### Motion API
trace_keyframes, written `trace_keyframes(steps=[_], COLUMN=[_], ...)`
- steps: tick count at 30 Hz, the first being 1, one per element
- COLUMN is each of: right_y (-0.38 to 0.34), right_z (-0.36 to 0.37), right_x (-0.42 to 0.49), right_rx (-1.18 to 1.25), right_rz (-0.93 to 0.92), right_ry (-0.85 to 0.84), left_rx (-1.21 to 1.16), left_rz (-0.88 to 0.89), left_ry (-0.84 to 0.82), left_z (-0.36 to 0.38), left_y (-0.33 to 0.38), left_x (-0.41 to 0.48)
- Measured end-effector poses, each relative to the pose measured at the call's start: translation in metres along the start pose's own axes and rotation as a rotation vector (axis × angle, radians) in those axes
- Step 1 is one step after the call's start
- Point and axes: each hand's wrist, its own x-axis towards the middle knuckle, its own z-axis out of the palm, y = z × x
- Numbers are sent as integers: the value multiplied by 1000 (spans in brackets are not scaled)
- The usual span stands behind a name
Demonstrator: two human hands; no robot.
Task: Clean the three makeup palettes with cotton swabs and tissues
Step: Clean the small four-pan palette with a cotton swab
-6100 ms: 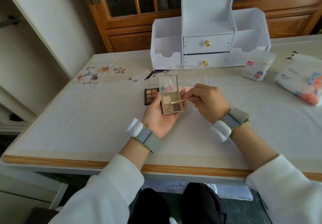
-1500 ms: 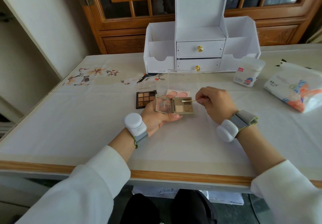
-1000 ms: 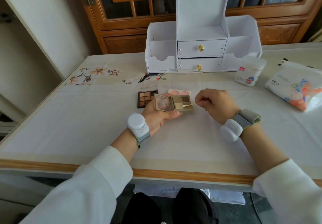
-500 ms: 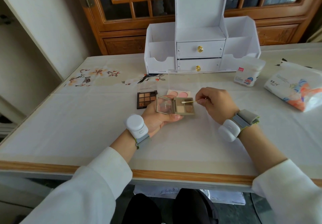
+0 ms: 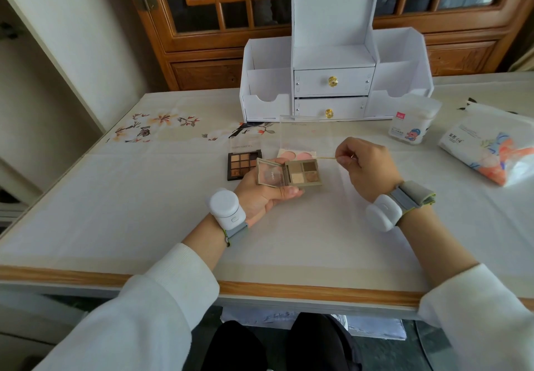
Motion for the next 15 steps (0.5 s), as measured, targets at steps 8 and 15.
trace_keyframes(steps=[8, 15], right_y=[5, 5], right_z=[2, 2], right_x=[0, -2], right_rx=[-28, -54], right_rz=[-26, -52], right_ry=[-26, -90], left_rx=[-24, -75], left_rz=[-12, -5], left_ry=[6, 57], left_z=[-2, -2], left_y=[-1, -2], left_x=[1, 3])
